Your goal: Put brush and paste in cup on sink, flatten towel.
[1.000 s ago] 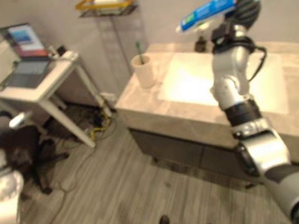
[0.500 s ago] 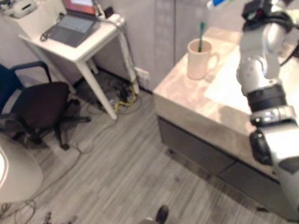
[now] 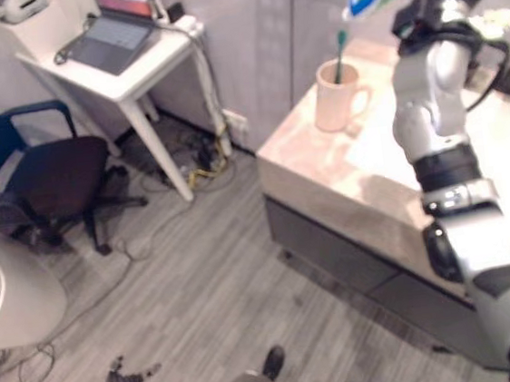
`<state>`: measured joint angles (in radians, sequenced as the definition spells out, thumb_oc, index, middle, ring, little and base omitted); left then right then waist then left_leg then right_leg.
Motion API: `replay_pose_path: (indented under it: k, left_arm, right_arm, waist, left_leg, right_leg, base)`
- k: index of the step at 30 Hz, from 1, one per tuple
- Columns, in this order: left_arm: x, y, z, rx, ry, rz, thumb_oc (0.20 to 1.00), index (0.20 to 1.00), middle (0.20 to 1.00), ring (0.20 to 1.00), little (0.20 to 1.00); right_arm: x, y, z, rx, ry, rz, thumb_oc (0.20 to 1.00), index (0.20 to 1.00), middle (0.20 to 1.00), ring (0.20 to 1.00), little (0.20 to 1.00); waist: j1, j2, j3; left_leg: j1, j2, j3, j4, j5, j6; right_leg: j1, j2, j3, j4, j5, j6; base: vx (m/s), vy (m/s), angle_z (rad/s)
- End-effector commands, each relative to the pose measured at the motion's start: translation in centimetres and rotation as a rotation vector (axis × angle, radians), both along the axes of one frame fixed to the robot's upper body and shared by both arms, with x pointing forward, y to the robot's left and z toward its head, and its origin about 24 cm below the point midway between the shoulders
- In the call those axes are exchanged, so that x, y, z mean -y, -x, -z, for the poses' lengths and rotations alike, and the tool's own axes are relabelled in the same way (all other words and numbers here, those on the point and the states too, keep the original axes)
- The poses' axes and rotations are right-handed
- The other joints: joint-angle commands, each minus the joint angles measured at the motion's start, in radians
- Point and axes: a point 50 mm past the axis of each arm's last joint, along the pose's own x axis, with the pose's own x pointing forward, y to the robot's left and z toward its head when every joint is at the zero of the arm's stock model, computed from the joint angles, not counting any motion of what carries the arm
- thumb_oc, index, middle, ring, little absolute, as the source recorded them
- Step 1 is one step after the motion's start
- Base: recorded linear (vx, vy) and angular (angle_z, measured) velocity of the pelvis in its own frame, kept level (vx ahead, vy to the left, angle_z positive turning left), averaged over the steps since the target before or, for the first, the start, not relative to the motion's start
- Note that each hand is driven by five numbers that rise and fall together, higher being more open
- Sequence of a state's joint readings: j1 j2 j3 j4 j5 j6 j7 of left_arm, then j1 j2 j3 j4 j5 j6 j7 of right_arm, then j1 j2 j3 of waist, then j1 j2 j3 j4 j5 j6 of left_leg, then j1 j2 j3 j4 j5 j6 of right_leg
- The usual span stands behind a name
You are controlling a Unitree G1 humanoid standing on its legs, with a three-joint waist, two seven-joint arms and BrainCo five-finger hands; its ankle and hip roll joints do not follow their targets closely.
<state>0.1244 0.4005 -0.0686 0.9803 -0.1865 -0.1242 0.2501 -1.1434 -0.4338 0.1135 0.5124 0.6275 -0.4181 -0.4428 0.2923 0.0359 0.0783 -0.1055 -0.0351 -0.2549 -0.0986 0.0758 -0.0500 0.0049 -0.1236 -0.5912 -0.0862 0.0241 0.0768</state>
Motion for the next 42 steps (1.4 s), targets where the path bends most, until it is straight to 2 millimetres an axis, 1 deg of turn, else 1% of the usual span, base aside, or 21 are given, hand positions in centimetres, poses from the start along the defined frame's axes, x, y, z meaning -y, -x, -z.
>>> replay_pose_path:
  k: [1,3,5,6,8,9,10,11,13,14,15,18,19,20,21,27,32,35,36,39,42]
  left_arm:
    - [-1.3,-0.9,-0.6,-0.011,-0.066,0.046,1.0,1.0,1.0,1.0,1.0]
    - [-0.8,-1.1,-0.4,-0.017,-0.061,0.069,1.0,1.0,1.0,1.0,1.0]
    - [-0.8,-1.1,-0.4,-0.017,-0.06,0.069,1.0,1.0,1.0,1.0,1.0]
    - [0.0,-1.7,-0.3,-0.014,-0.049,0.113,1.0,1.0,1.0,1.0,1.0]
    - [0.5,-2.0,-0.1,-0.025,-0.044,0.159,1.0,1.0,1.0,1.0,1.0]
    - [0.8,-1.3,0.5,-0.067,-0.031,0.154,1.0,1.0,1.0,1.0,1.0]
    - [0.8,-1.3,0.5,-0.066,-0.031,0.154,1.0,1.0,1.0,1.0,1.0]
    - [1.2,-0.7,1.0,-0.108,-0.02,0.15,1.0,1.0,1.0,1.0,1.0]
    - [1.4,-0.5,1.2,-0.12,-0.017,0.151,1.0,1.0,1.0,1.0,1.0]
    - [1.6,0.9,1.9,-0.19,-0.003,0.133,1.0,1.0,1.0,1.0,1.0]
    - [1.6,1.3,2.1,-0.216,-0.001,0.127,1.0,1.0,1.0,1.0,1.0]
    - [1.5,2.0,2.3,-0.247,-0.006,0.109,1.0,1.0,1.0,1.0,1.0]
    - [1.4,2.4,2.3,-0.254,-0.01,0.084,1.0,1.0,1.0,1.0,1.0]
    - [1.4,2.4,2.3,-0.254,-0.01,0.083,1.0,1.0,1.0,1.0,1.0]
    - [1.1,2.8,2.3,-0.249,-0.011,0.037,1.0,1.0,1.0,1.0,1.0]
    - [0.4,2.1,1.8,-0.213,-0.043,0.023,1.0,1.0,1.0,1.0,1.0]
    - [0.4,1.1,1.5,-0.182,-0.056,0.04,1.0,1.0,1.0,1.0,1.0]
    - [0.6,0.3,1.3,-0.151,-0.055,0.071,1.0,1.0,1.0,1.0,1.0]
    - [0.6,0.2,1.4,-0.15,-0.054,0.072,1.0,1.0,1.0,1.0,1.0]
    - [0.7,0.1,1.3,-0.149,-0.055,0.089,1.0,1.0,1.0,1.0,1.0]
    - [0.7,0.4,1.4,-0.17,-0.062,0.098,1.0,1.0,1.0,1.0,1.0]
  right_arm:
    - [-2.4,1.1,-3.6,0.116,0.154,0.011,0.2,0.2,0.2,0.2,0.2]
    - [-3.1,0.5,-3.2,0.083,0.164,-0.005,0.2,0.2,0.2,0.2,0.2]
    - [-3.1,0.5,-3.2,0.084,0.164,-0.005,0.2,0.2,0.2,0.2,0.2]
    - [-3.4,0.0,-2.8,0.051,0.159,-0.01,0.2,0.2,0.2,0.2,0.2]
    - [-3.5,-0.4,-2.6,0.03,0.147,-0.007,0.2,0.2,0.2,0.2,0.2]
    - [-3.5,-0.8,-2.2,0.006,0.136,-0.013,0.2,0.2,0.2,0.2,0.2]
    - [-3.5,-0.8,-2.2,0.006,0.136,-0.013,0.2,0.2,0.2,0.2,0.2]
    - [-3.8,-1.1,-1.9,-0.01,0.126,-0.034,0.2,0.2,0.2,0.2,0.2]
    - [-3.8,-1.2,-1.8,-0.017,0.127,-0.038,0.2,0.2,0.2,0.2,0.2]
    - [-3.9,-1.4,-1.5,-0.03,0.111,-0.044,0.2,0.2,0.2,0.2,0.2]
    - [-4.0,-1.5,-1.4,-0.037,0.106,-0.052,0.2,0.2,0.2,0.2,0.2]
    - [-4.3,-1.6,-1.5,-0.041,0.112,-0.06,0.2,0.2,0.2,0.2,0.2]
    - [-4.2,-1.5,-1.8,-0.035,0.106,-0.059,0.2,0.2,0.2,0.2,0.2]
    - [-4.2,-1.5,-1.8,-0.034,0.106,-0.059,0.2,0.2,0.2,0.2,0.2]
    - [-3.9,-1.4,-1.9,-0.032,0.104,-0.046,0.2,0.2,0.2,0.2,0.2]
    - [-3.5,-1.3,-2.3,-0.022,0.106,-0.024,0.2,0.2,0.2,0.2,0.2]
    - [-3.8,-1.4,-2.5,-0.023,0.122,-0.03,0.2,0.2,0.2,0.2,0.2]
    - [-4.2,-1.1,-3.6,-0.009,0.225,-0.012,0.2,0.2,0.2,0.2,0.2]
    - [-4.2,-1.1,-3.6,-0.009,0.226,-0.012,0.2,0.2,0.2,0.2,0.2]
    - [-4.3,-0.7,-4.7,0.023,0.284,0.006,0.2,0.2,0.2,0.2,0.2]
    - [-4.5,-0.8,-4.9,0.023,0.264,-0.026,0.2,0.2,0.2,0.2,0.2]
  waist:
    - [0.005,-0.047,-0.018]
    - [0.003,-0.052,-0.011]
    - [0.004,-0.052,-0.011]
    - [0.005,-0.055,-0.006]
    - [0.002,-0.057,-0.003]
    - [0.002,-0.06,-0.002]
    - [0.002,-0.06,-0.002]
    - [0.0,-0.065,0.001]
    - [0.0,-0.066,0.001]
    - [0.001,-0.068,0.003]
    - [0.002,-0.068,0.004]
    - [0.003,-0.069,0.008]
    - [0.009,-0.07,0.01]
    - [0.01,-0.071,0.01]
    - [0.015,-0.071,0.009]
    - [0.025,-0.073,0.004]
    - [0.027,-0.079,0.005]
    - [0.028,-0.089,0.012]
    - [0.028,-0.089,0.012]
    - [0.024,-0.1,0.022]
    - [0.024,-0.113,0.029]
  left_leg:
    - [-0.024,0.049,0.069,0.011,-0.032,-0.02]
    - [-0.026,0.05,0.082,0.011,-0.035,-0.019]
    - [-0.026,0.05,0.083,0.011,-0.035,-0.019]
    - [-0.03,0.05,0.089,0.011,-0.036,-0.018]
    - [-0.033,0.049,0.091,0.011,-0.037,-0.017]
    - [-0.034,0.049,0.094,0.011,-0.038,-0.016]
    - [-0.034,0.049,0.094,0.011,-0.038,-0.016]
    - [-0.035,0.049,0.096,0.011,-0.038,-0.016]
    - [-0.036,0.048,0.097,0.011,-0.039,-0.015]
    - [-0.038,0.048,0.097,0.011,-0.039,-0.014]
    - [-0.039,0.047,0.097,0.011,-0.039,-0.014]
    - [-0.042,0.045,0.099,0.011,-0.04,-0.011]
    - [-0.046,0.044,0.103,0.011,-0.041,-0.01]
    - [-0.047,0.043,0.104,0.011,-0.041,-0.01]
    - [-0.051,0.04,0.099,0.011,-0.041,-0.009]
    - [-0.054,0.029,0.083,0.011,-0.043,-0.003]
    - [-0.052,0.026,0.076,0.011,-0.044,-0.002]
    - [-0.063,0.023,0.071,0.011,-0.041,-0.002]
    - [-0.063,0.023,0.071,0.011,-0.041,-0.002]
    - [-0.076,0.024,0.069,0.011,-0.038,-0.003]
    - [-0.082,0.026,0.07,0.011,-0.038,-0.003]
  right_leg:
    - [0.087,-0.07,0.059,-0.001,-0.017,0.05]
    - [0.078,-0.073,0.067,-0.001,-0.01,0.055]
    - [0.077,-0.073,0.069,-0.001,-0.01,0.055]
    - [0.071,-0.074,0.071,-0.001,-0.009,0.056]
    - [0.068,-0.076,0.071,-0.001,-0.006,0.058]
    - [0.065,-0.078,0.073,-0.001,-0.005,0.059]
    - [0.065,-0.078,0.073,-0.001,-0.005,0.059]
    - [0.064,-0.079,0.072,-0.001,-0.004,0.06]
    - [0.063,-0.079,0.074,-0.001,-0.003,0.06]
    - [0.06,-0.082,0.074,-0.001,-0.001,0.061]
    - [0.058,-0.082,0.076,-0.001,-0.001,0.061]
    - [0.05,-0.084,0.086,-0.001,0.003,0.064]
    - [0.043,-0.086,0.09,-0.001,0.006,0.066]
    - [0.042,-0.086,0.091,-0.001,0.006,0.066]
    - [0.042,-0.089,0.087,-0.001,0.007,0.067]
    - [0.051,-0.094,0.071,-0.001,0.006,0.072]
    - [0.055,-0.095,0.066,-0.001,0.005,0.073]
    - [0.049,-0.094,0.063,-0.001,0.007,0.076]
    - [0.049,-0.094,0.063,-0.001,0.007,0.077]
    - [0.038,-0.092,0.062,-0.001,0.009,0.079]
    - [0.031,-0.088,0.064,-0.001,0.01,0.078]
  base:
    - [0.0,0.054,-0.17]
    - [0.0,0.034,-0.12]
    - [0.0,0.016,-0.08]
    - [0.0,0.03,-0.11]
    - [0.01,0.034,-0.13]
    - [0.01,0.024,-0.13]
    - [0.02,0.026,-0.08]
    - [0.01,0.016,-0.04]
    - [0.02,0.019,-0.04]
    - [0.02,0.024,-0.04]
    - [0.02,0.033,-0.05]
    - [0.01,0.018,-0.01]
    - [0.0,0.034,0.0]
    - [0.03,0.037,-0.03]
    - [0.0,0.0,0.0]
    - [0.04,0.021,0.02]
    - [0.01,0.004,0.01]
    - [0.0,0.0,0.0]
    - [0.0,0.0,0.0]
    - [0.01,0.005,0.04]
    - [0.01,0.001,0.01]
